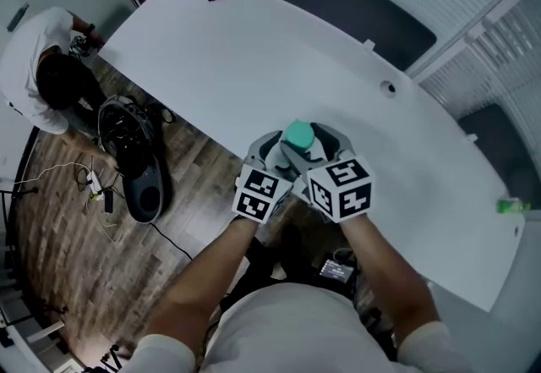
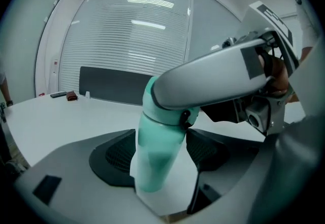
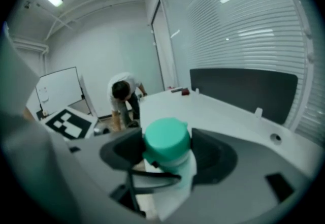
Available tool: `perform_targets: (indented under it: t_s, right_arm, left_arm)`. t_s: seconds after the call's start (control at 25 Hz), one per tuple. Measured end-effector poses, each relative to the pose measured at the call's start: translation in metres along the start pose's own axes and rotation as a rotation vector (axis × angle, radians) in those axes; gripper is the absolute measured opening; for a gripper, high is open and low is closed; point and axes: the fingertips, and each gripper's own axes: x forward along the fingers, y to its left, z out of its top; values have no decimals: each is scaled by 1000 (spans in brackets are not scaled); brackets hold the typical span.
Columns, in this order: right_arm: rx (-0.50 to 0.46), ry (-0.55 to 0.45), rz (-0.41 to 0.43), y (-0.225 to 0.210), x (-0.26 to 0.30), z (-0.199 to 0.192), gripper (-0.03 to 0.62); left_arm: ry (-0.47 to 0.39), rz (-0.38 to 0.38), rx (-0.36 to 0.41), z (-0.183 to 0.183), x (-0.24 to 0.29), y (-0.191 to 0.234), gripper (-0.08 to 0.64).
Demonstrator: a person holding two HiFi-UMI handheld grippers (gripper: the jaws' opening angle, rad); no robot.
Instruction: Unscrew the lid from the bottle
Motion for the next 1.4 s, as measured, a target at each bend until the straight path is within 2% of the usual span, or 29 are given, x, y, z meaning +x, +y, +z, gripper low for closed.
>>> perform_targets:
  t_s: [0.28, 0.4, 0.48, 0.8, 0.92, 1.04, 1.16, 1.4]
  right_arm:
    - [-5, 14, -44, -5, 4, 4, 296]
    - [-10, 26, -43, -6, 4, 3, 296]
    - [-29, 33, -16, -4, 4, 1, 296]
    - [-181, 79, 163, 7, -5, -6, 296]
    - [-206, 90, 193, 5, -6, -8, 296]
    - [-185, 85, 169, 1, -5, -6, 296]
    - [-131, 78, 118, -1, -4, -5, 296]
    - [-18, 61, -12, -4, -5, -5, 296]
  left_arm:
    - [1, -3, 25, 3, 11, 2, 307]
    - [7, -30, 33, 2, 12, 2, 307]
    - [17, -83, 55, 0, 11, 0, 307]
    - [106, -390, 185, -5, 3, -17, 308]
    - [140, -452, 216, -7, 5, -20, 308]
    - [144, -420, 229, -4, 7, -20, 310]
    - [93, -313, 216, -1, 4, -15, 310]
    - [23, -95, 128, -9, 0, -7, 311]
